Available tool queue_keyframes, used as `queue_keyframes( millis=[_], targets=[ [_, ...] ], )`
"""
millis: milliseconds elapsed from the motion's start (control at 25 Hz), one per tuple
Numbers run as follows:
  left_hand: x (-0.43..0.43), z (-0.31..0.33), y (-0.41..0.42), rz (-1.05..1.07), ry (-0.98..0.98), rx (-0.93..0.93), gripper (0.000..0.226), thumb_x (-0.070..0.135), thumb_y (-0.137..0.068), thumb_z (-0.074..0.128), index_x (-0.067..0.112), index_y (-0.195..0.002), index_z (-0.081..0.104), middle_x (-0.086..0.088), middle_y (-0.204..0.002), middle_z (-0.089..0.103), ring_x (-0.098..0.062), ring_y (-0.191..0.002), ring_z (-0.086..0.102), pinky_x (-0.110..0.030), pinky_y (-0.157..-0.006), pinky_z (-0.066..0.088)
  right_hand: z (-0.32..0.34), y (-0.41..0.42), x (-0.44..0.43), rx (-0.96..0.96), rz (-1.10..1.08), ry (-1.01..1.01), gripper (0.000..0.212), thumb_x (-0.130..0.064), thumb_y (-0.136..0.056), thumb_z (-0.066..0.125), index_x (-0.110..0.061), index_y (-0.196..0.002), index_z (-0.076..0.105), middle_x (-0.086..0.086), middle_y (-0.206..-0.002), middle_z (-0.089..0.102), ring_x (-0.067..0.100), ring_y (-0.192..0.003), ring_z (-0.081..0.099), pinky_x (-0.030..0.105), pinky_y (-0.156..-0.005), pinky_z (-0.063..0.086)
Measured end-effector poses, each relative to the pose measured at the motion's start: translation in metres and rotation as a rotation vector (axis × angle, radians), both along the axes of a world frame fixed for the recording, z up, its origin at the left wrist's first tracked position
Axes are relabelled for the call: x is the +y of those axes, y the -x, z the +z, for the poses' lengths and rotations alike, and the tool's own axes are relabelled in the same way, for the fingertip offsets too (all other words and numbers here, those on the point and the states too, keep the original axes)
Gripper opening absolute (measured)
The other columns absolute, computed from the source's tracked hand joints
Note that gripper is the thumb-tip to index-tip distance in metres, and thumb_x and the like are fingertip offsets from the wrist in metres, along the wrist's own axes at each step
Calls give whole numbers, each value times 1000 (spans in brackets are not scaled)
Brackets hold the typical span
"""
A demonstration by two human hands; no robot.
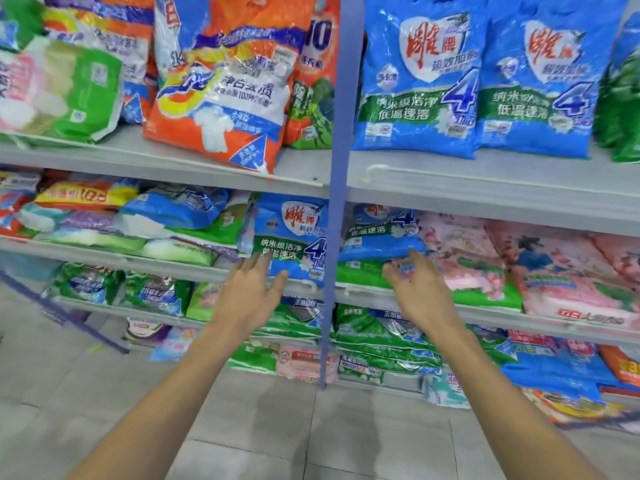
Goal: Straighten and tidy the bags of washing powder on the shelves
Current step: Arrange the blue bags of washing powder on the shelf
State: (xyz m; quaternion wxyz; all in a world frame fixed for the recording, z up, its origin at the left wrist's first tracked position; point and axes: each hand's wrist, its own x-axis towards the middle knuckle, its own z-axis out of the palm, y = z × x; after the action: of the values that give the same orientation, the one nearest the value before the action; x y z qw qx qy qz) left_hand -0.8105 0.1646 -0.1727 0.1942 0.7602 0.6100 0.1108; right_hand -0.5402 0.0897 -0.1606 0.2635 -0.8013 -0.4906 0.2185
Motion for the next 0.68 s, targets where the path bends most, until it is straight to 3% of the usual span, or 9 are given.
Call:
queue_keyframes(
  millis=[160, 360, 520, 600, 680],
  targets=[
    [45, -32, -8, 27, -41, -11, 66, 49, -102, 47, 9, -153, 37, -20, -158, 39, -41, -144, 37, -50, -119, 31, -30, -19, 43, -64, -134, -76, 67, -51, -97, 55, -10, -148, 39, 18, -154, 41, 39, -136, 46, 49, -109, 42],
    [76, -68, -27, 197, -6, -117, 88, 61, -97, 51, 6, -159, 23, -22, -161, 28, -44, -146, 29, -53, -118, 27, -58, -38, 82, -116, -205, -45, 83, -66, -93, 50, -5, -148, 35, 22, -154, 41, 42, -140, 38, 50, -114, 34],
    [92, -80, -31, 405, -34, -258, 99, 74, -79, 66, 1, -142, 43, -30, -143, 44, -46, -133, 40, -54, -112, 34, -64, -33, 99, -168, -304, -39, 99, -85, -78, 48, -3, -134, 46, 18, -143, 50, 39, -133, 45, 50, -109, 36],
    [102, -83, -25, 427, 22, -329, 100, 80, -63, 75, 8, -129, 54, -21, -130, 57, -42, -122, 52, -53, -104, 44, -60, -31, 105, -144, -340, -44, 91, -80, -76, 60, -4, -126, 54, 16, -133, 58, 36, -124, 53, 47, -103, 41],
    [108, -77, -20, 444, 81, -445, 92, 81, -46, 82, 14, -107, 64, -3, -103, 71, -28, -96, 66, -42, -88, 52, -48, -34, 111, 55, -355, -65, 61, -63, -72, 79, -9, -96, 63, 8, -102, 69, 26, -91, 64, 39, -85, 50]
  ],
)
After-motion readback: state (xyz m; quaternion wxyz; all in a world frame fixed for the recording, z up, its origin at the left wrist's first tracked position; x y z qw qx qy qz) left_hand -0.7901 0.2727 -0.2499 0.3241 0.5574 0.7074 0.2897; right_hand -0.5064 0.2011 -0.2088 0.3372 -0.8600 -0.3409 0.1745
